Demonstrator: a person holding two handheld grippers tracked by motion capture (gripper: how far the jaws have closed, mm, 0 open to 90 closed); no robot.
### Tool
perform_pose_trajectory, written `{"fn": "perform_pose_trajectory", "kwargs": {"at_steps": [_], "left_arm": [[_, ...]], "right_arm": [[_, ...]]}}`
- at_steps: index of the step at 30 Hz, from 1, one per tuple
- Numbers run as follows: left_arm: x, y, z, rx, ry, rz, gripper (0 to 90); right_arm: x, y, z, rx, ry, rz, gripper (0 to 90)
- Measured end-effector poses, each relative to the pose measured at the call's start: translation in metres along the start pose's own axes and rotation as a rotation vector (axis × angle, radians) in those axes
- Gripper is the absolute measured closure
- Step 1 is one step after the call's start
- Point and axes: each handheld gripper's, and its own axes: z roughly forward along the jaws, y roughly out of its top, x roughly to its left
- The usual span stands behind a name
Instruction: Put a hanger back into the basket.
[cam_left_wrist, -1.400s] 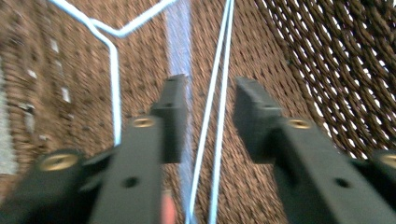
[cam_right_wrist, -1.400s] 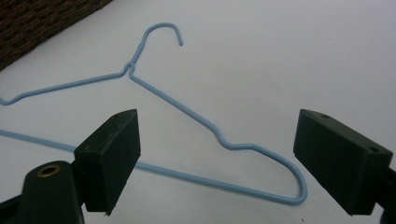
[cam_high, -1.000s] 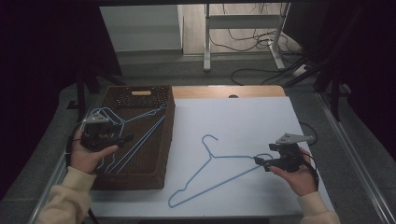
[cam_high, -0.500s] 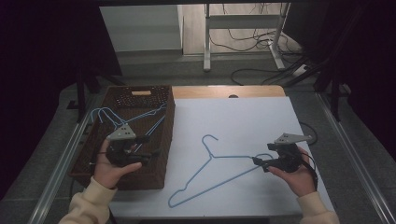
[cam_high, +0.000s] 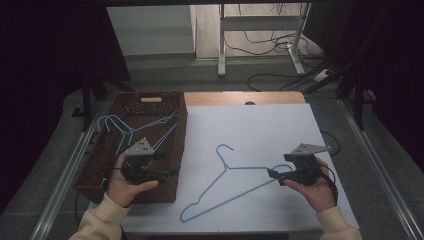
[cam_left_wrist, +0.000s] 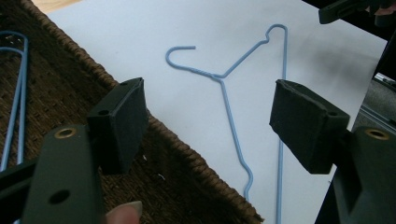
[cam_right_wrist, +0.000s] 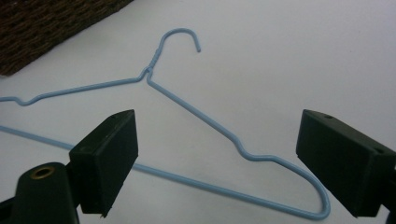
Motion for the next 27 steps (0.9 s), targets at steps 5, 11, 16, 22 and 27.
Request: {"fn": "perform_pose_trajectory", "kwargs": {"at_steps": [5, 11, 16, 22, 27], "left_arm": [[0.0, 0.0, 0.002, 0.005, 0.0, 0.0, 27.4], [-0.002, -0.001, 0.005, 0.015, -0.007, 0.005, 27.8], [-0.003, -0.001, 0.008, 0.025, -0.009, 0.006, 28.1], [-0.003, 0.0, 0.007, 0.028, -0.012, 0.012, 28.2], [-0.004, -0.002, 0.008, 0.03, -0.014, 0.015, 28.5]], "right_arm": [[0.001, 0.0, 0.001, 0.006, -0.019, 0.02, 10.6], [0.003, 0.001, 0.003, 0.023, -0.025, 0.034, 11.0], [0.004, 0.0, 0.01, 0.051, -0.019, 0.047, 15.5], [0.012, 0.001, 0.02, 0.078, 0.015, 0.022, 26.9], [0.032, 0.005, 0.038, 0.135, 0.08, -0.025, 50.0]]}}
